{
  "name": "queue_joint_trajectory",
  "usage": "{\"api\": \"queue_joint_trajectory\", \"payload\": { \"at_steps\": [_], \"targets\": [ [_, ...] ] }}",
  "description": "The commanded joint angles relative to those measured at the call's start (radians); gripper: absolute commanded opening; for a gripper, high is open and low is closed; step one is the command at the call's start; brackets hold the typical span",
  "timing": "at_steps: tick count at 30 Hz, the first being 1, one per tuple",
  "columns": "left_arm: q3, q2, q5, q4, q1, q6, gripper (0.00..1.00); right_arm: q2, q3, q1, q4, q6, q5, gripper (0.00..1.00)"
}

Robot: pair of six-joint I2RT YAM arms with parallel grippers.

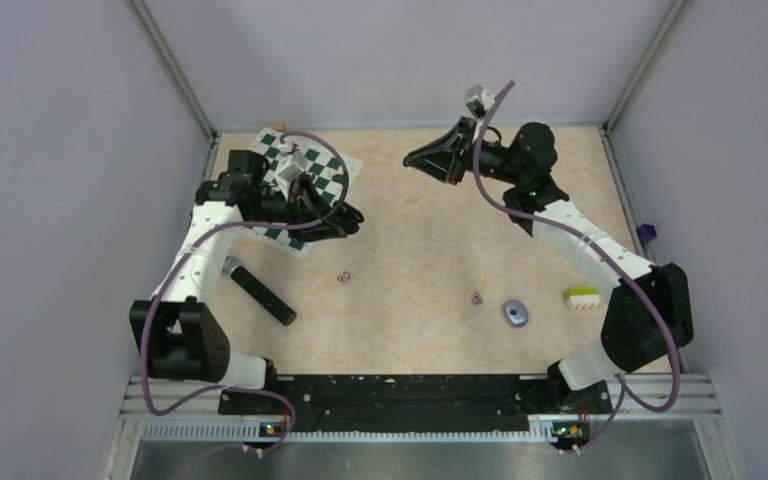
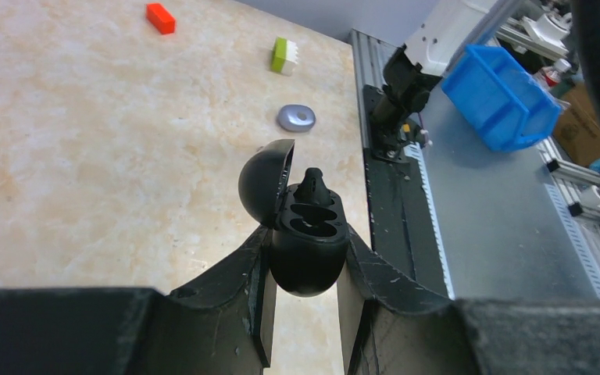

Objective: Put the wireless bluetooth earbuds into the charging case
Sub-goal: Place the left earbud at the center of the board.

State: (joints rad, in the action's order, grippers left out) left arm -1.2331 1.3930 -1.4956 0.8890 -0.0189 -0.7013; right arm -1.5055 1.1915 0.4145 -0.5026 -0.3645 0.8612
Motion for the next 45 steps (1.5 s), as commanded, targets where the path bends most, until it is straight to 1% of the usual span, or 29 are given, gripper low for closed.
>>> {"api": "queue_joint_trajectory", "payload": {
  "at_steps": [1, 3, 5, 6, 7, 11, 14, 16, 18, 20, 21, 23, 25, 26, 27, 28, 29, 31, 32, 37, 40, 45],
  "targets": [
    [-0.134, 0.084, -0.01, 0.261, -0.071, -0.208, 0.0, 0.041, -0.051, -0.006, -0.256, -0.219, 0.093, 0.07],
    [-0.176, 0.126, -0.016, 0.361, -0.096, -0.297, 0.0, 0.051, -0.083, -0.006, -0.322, -0.254, 0.103, 0.07],
    [-0.232, 0.171, -0.036, 0.506, -0.107, -0.468, 0.0, 0.058, -0.084, -0.006, -0.275, -0.21, 0.1, 0.08],
    [-0.266, 0.197, -0.045, 0.619, -0.107, -0.581, 0.0, 0.062, -0.084, -0.005, -0.233, -0.167, 0.098, 0.08],
    [-0.294, 0.225, -0.05, 0.688, -0.107, -0.629, 0.0, 0.066, -0.086, -0.005, -0.192, -0.123, 0.092, 0.08],
    [-0.314, 0.243, -0.04, 0.698, -0.107, -0.649, 0.0, 0.073, -0.12, -0.006, -0.045, 0.048, 0.05, 0.08],
    [-0.326, 0.239, -0.034, 0.698, -0.107, -0.64, 0.0, 0.075, -0.153, -0.006, 0.055, 0.191, -0.018, 0.09],
    [-0.334, 0.223, -0.006, 0.697, -0.109, -0.641, 0.0, 0.068, -0.18, -0.006, 0.085, 0.273, -0.056, 0.09],
    [-0.354, 0.207, 0.05, 0.694, -0.119, -0.627, 0.0, 0.046, -0.188, -0.005, 0.13, 0.345, -0.084, 0.09],
    [-0.35, 0.172, 0.086, 0.632, -0.124, -0.552, 0.0, 0.015, -0.192, -0.006, 0.172, 0.417, -0.108, 0.09],
    [-0.333, 0.146, 0.107, 0.522, -0.127, -0.472, 0.0, 0.002, -0.199, -0.006, 0.18, 0.438, -0.13, 0.09],
    [-0.253, 0.061, 0.194, 0.234, -0.142, -0.217, 0.0, -0.027, -0.211, -0.005, 0.196, 0.473, -0.178, 0.09],
    [-0.11, -0.066, 0.37, -0.138, -0.185, 0.073, 0.0, -0.071, -0.204, -0.005, 0.243, 0.511, -0.255, 0.09],
    [-0.033, -0.123, 0.446, -0.292, -0.206, 0.155, 0.0, -0.09, -0.192, -0.004, 0.274, 0.524, -0.295, 0.09],
    [0.023, -0.177, 0.491, -0.394, -0.217, 0.2, 0.0, -0.108, -0.188, -0.003, 0.302, 0.535, -0.334, 0.09],
    [0.058, -0.207, 0.514, -0.446, -0.224, 0.232, 0.0, -0.123, -0.187, -0.001, 0.324, 0.541, -0.38, 0.09],
    [0.059, -0.212, 0.516, -0.45, -0.226, 0.251, 0.0, -0.14, -0.184, 0.001, 0.346, 0.548, -0.439, 0.08],
    [0.044, -0.196, 0.505, -0.407, -0.227, 0.253, 0.0, -0.171, -0.182, 0.004, 0.4, 0.56, -0.508, 0.09],
    [0.052, -0.196, 0.5, -0.411, -0.227, 0.262, 0.0, -0.188, -0.182, 0.006, 0.427, 0.563, -0.548, 0.09],
    [0.159, -0.249, 0.493, -0.53, -0.23, 0.328, 0.0, -0.26, -0.163, 0.008, 0.547, 0.567, -0.69, 0.11],
    [0.203, -0.276, 0.477, -0.585, -0.23, 0.365, 0.0, -0.278, -0.144, 0.011, 0.577, 0.559, -0.714, 0.11],
    [0.22, -0.291, 0.467, -0.598, -0.229, 0.379, 0.0, -0.33, -0.076, 0.046, 0.661, 0.545, -0.743, 0.15]
  ]
}}
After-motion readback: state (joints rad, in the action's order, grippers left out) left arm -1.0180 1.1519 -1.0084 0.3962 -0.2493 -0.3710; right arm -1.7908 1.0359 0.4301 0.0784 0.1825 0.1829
